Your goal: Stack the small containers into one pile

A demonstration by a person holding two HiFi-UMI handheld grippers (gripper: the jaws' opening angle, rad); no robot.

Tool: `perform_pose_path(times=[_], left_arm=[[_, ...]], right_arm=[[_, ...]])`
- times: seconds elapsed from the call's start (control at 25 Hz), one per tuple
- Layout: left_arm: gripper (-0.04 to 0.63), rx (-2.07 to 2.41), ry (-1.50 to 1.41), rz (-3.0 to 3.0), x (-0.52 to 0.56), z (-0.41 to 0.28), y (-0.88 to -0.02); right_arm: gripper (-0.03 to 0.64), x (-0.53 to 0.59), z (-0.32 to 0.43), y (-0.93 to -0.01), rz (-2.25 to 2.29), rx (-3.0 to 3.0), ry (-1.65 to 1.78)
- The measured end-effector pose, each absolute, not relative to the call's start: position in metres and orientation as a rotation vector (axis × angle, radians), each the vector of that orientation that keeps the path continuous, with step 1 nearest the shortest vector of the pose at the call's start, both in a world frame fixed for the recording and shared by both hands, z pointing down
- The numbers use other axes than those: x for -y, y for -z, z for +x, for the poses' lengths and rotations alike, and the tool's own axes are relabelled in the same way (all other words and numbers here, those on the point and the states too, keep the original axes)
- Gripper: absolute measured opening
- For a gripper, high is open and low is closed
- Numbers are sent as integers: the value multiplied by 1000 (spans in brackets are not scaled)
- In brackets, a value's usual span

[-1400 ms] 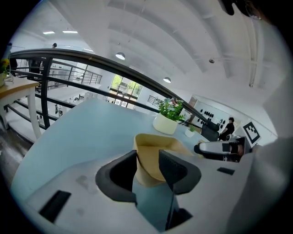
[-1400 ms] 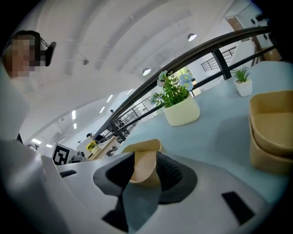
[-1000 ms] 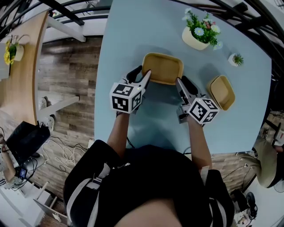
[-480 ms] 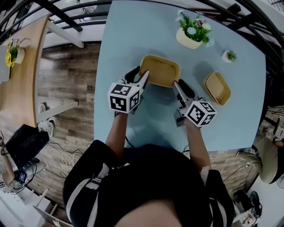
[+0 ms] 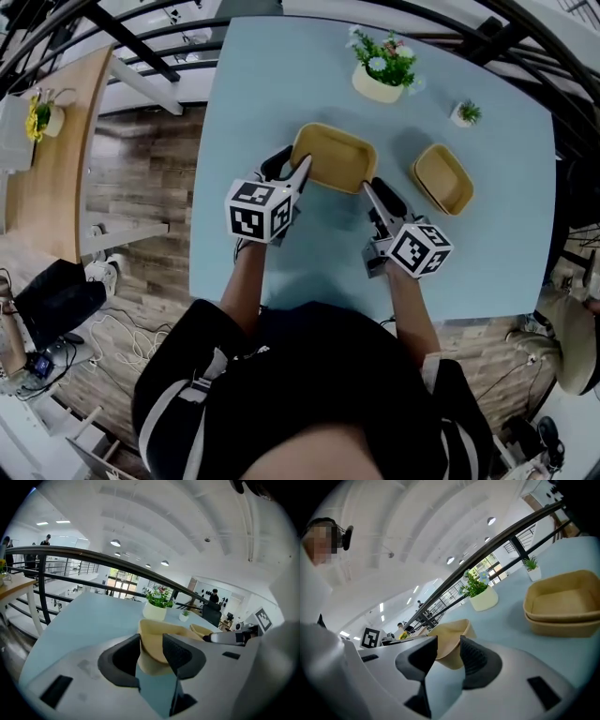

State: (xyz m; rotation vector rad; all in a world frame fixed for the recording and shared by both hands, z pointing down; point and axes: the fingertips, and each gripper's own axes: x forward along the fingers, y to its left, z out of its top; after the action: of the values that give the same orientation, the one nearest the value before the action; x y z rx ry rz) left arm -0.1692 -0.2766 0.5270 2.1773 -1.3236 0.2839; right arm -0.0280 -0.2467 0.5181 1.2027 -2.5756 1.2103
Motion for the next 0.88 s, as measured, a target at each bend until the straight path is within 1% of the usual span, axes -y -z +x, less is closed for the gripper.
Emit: perform_pose_path(times=[0.48, 0.88], left_arm=[[130, 1311, -300, 2212, 270, -77, -504], [130, 1275, -337, 2279, 285, -14, -493]], right_arm=[[152, 236, 65, -485, 1284, 2646, -1216], [149, 235, 123, -469, 1362, 2687, -1195]])
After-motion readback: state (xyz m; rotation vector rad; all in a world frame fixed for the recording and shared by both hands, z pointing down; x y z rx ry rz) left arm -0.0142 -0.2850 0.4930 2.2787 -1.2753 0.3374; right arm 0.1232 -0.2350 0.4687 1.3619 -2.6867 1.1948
